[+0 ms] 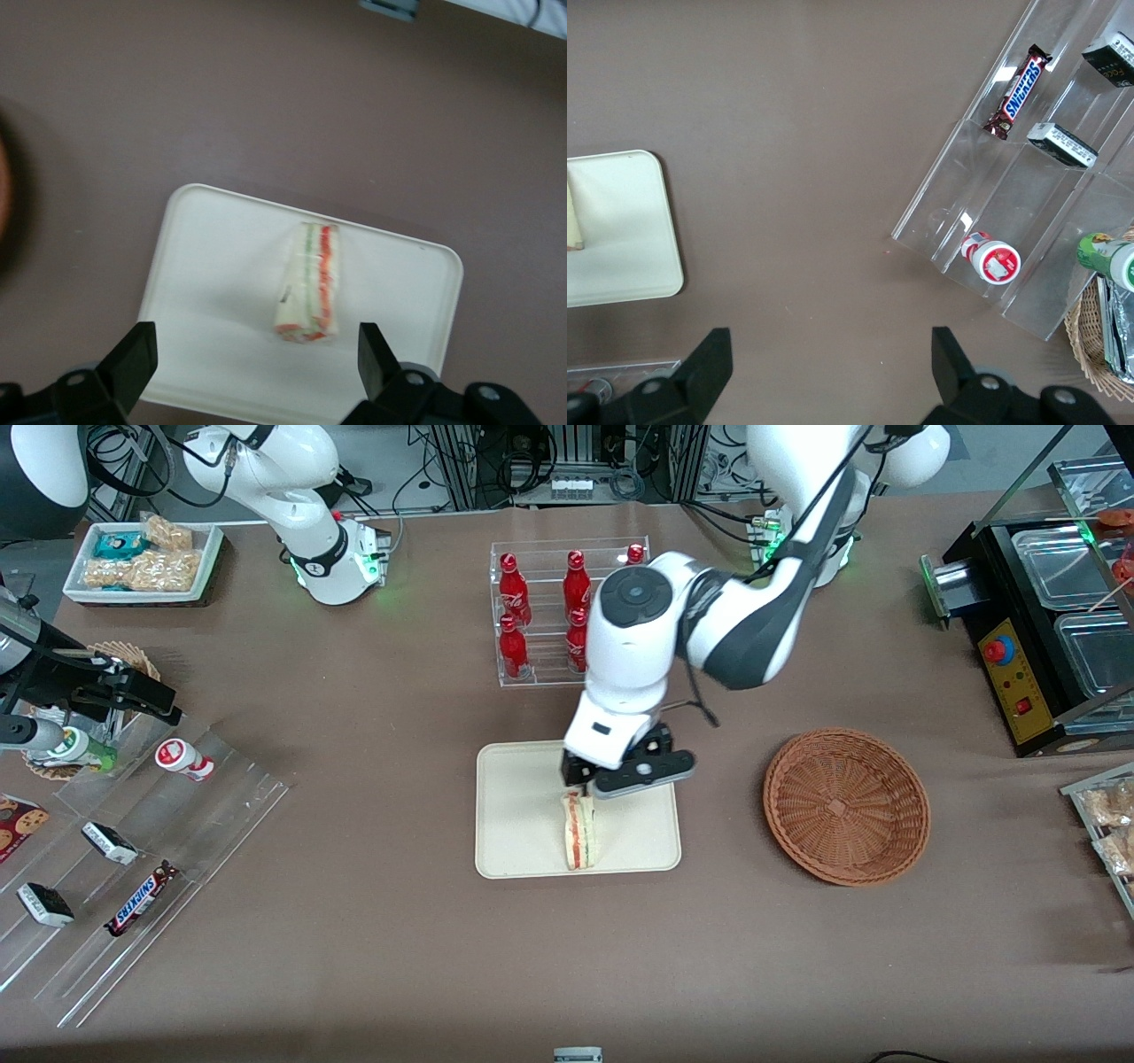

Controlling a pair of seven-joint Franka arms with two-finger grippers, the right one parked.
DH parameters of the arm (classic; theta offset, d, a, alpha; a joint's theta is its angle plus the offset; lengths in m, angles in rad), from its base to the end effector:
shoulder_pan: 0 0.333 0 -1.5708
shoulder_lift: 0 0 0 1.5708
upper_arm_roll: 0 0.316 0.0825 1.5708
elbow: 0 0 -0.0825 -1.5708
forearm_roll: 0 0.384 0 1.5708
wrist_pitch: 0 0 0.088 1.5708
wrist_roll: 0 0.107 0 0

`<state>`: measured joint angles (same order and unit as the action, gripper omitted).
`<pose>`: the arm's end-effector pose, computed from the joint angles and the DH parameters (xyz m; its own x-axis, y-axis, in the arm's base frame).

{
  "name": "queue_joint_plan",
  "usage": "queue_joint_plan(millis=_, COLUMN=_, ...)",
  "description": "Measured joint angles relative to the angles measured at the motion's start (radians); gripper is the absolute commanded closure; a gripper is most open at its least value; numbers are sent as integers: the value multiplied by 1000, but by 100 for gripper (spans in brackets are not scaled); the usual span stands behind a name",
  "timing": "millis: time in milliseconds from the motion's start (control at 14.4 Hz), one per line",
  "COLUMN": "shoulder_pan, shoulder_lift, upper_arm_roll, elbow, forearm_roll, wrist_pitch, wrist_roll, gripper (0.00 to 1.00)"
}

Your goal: Place sandwich from basket to tray

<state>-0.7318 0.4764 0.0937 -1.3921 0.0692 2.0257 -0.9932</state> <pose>0.5676 -0.4315 0.4518 0.9337 0.3117 0.1763 0.3038 -0.9501 0.0711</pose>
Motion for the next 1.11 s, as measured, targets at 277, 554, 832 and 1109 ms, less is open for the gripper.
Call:
queue_joint_plan(millis=277, shoulder_pan=139, shoulder_lift=-85, upper_arm_roll=6, elbow=-84, forearm_roll=1, wrist_pitch=-74, wrist_roll=101, gripper=0)
queue_joint_plan(millis=554, shoulder_pan=289, shoulder_lift=-227, upper_arm_roll=10, elbow=-251, forearm_roll=2, wrist_pitch=-81, wrist_roll=317, gripper=0)
queue_joint_plan(millis=832, shoulder_pan=419, shoulder_lift=-337, upper_arm_roll=11, elbow=-318, forearm_roll=1, wrist_pitch=-170, wrist_roll=538, gripper=0)
queue_joint_plan(millis=1109, shoulder_pan=525, shoulder_lift=-418, upper_arm_roll=6, elbow=-321, forearm_roll=-7, wrist_pitch=-300, wrist_roll=749, gripper=0)
